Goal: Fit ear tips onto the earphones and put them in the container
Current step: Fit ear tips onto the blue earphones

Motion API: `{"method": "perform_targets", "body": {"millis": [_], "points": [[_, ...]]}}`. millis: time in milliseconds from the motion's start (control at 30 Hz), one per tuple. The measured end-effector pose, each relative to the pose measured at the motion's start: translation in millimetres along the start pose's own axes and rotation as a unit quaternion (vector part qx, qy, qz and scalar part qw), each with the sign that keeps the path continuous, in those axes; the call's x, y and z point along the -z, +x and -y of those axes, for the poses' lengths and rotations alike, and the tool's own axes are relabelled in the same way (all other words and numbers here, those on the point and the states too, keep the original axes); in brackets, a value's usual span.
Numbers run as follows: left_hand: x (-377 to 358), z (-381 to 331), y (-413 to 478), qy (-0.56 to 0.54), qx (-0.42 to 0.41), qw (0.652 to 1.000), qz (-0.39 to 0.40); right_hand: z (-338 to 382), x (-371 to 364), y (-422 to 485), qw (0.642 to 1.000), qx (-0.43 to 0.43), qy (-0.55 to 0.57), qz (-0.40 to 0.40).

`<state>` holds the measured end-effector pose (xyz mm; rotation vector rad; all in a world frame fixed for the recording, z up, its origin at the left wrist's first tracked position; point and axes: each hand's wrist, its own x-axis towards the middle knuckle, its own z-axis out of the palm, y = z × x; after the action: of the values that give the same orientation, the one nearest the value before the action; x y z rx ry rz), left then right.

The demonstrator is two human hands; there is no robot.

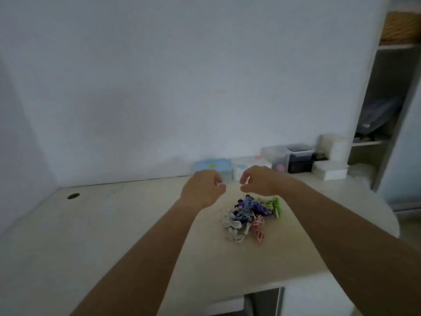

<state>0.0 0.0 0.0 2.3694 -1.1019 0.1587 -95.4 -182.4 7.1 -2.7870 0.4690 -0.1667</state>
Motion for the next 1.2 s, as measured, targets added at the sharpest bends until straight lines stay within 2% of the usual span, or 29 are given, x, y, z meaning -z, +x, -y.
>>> {"method": "perform_targets", "body": {"millis": [100, 167, 333, 467, 533, 600, 733, 767, 867, 967, 1067, 1100, 1200], "points": [[-48.8, 2.5, -1.3, -0.05, 0.031, 0.993, 0.099, -26.4, -31.9, 4.5, 0.999, -0.034, 0.026, 0.03], [-75.2, 5.8, -5.3, -0.076, 0.038, 0.988, 0.129, -36.8, -52.9, 5.4, 0.998, -0.044, 0.036, 0.032], [-104.0, 15.8, 0.7, -0.087, 0.023, 0.991, 0.104, -39.4, -64.1, 15.2, 0.999, 0.012, 0.016, -0.035], [-106.6, 24.7, 9.5, -0.179, 0.05, 0.982, 0.025, -33.6, -47.7, 23.0, 0.986, 0.024, 0.126, -0.107], [-102.1, 25.3, 14.6, -0.269, 0.069, 0.961, 0.004, -30.4, -41.4, 28.6, 0.974, 0.017, 0.181, -0.136], [-90.2, 21.9, 14.7, -0.383, 0.104, 0.918, 0.008, -23.4, -35.9, 32.0, 0.959, 0.015, 0.238, -0.152], [-67.4, 18.8, 11.7, -0.606, 0.193, 0.768, 0.075, -3.1, -29.6, 36.8, 0.928, -0.005, 0.336, -0.161], [-64.1, 20.8, 10.8, -0.63, 0.199, 0.746, 0.082, 3.1, -31.0, 38.9, 0.916, -0.008, 0.372, -0.148], [-58.0, 29.5, 6.8, -0.638, 0.195, 0.742, 0.068, 23.4, -36.4, 41.5, 0.875, -0.016, 0.474, -0.102], [-55.6, 36.5, -1.0, -0.662, 0.198, 0.721, 0.05, 42.6, -44.1, 41.9, 0.82, -0.034, 0.567, -0.069], [-57.2, 41.3, -8.8, -0.618, 0.195, 0.761, 0.048, 59.5, -51.9, 43.1, 0.757, -0.042, 0.652, -0.037], [-57.8, 43.0, -12.2, -0.621, 0.198, 0.756, 0.058, 64.0, -55.1, 44.6, 0.743, -0.046, 0.667, -0.034], [-55.8, 51.5, -20.8, -0.685, 0.229, 0.686, 0.084, 72.8, -59.7, 47.2, 0.717, -0.069, 0.692, -0.054]]}}
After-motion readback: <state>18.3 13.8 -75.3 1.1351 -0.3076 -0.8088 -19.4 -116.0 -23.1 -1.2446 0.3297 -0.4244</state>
